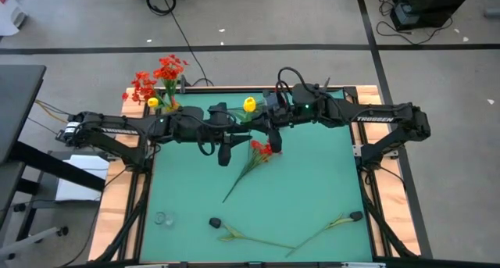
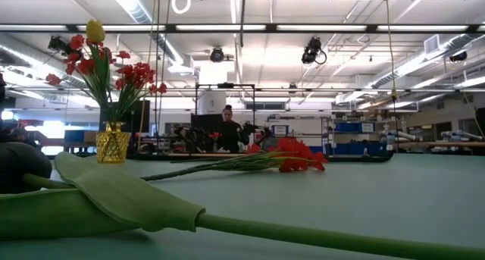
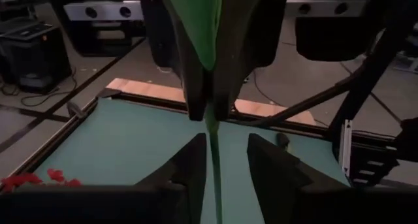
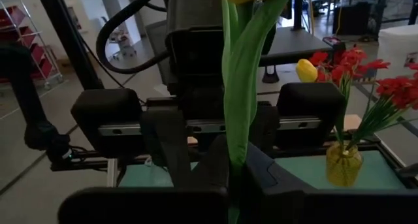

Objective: Sort flowers into vase by color
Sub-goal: Put the yellow flower into the yellow vase

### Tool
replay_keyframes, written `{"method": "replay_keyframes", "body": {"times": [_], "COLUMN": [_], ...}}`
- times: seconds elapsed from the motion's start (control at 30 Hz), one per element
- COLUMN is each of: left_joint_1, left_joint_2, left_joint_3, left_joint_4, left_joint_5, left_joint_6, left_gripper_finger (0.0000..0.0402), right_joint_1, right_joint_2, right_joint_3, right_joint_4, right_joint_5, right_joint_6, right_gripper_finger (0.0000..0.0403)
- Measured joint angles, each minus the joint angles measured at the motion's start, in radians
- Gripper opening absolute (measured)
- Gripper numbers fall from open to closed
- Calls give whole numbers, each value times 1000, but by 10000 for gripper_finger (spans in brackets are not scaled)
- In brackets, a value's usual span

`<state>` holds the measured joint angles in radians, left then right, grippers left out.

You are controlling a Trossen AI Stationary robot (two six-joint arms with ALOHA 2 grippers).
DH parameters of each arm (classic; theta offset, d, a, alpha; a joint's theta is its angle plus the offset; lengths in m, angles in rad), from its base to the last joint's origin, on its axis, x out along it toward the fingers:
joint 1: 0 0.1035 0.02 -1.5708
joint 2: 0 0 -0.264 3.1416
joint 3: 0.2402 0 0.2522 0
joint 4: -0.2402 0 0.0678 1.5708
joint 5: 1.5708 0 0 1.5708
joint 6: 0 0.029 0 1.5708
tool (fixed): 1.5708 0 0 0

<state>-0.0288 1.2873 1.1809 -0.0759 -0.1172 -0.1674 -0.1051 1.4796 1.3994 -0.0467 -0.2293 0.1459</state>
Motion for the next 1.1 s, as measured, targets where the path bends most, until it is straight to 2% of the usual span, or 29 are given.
{"method": "replay_keyframes", "body": {"times": [0.13, 0.2, 0.33, 0.47, 0.6, 0.73, 0.93, 1.0, 1.1], "left_joint_1": [15, 23, 33, 32, 33, 62, 134, 145, 157], "left_joint_2": [0, 0, 0, -8, -59, -172, -409, -471, -554], "left_joint_3": [0, 0, 0, 0, -25, -165, -483, -559, -619], "left_joint_4": [-3, -3, 4, 1, -19, -8, 69, 81, 85], "left_joint_5": [7, 8, 4, -73, -137, -183, -262, -347, -545], "left_joint_6": [23, 25, 24, 5, 20, 2, -52, -47, -15], "left_gripper_finger": [45, 15, 6, 3, 2, 1, 1, 1, 1], "right_joint_1": [0, 0, 1, 0, 13, 34, 83, 101, 125], "right_joint_2": [0, 0, -4, -42, -129, -216, -324, -344, -362], "right_joint_3": [0, 0, 0, 0, 0, 0, 1, 0, 0], "right_joint_4": [0, -3, -18, -66, -127, -224, -315, -329, -327], "right_joint_5": [0, 14, 78, 144, 253, 349, 479, 517, 566], "right_joint_6": [0, 1, 21, 38, 57, 57, 72, 72, 71], "right_gripper_finger": [16, 36, 96, 152, 176, 177, 177, 177, 177]}}
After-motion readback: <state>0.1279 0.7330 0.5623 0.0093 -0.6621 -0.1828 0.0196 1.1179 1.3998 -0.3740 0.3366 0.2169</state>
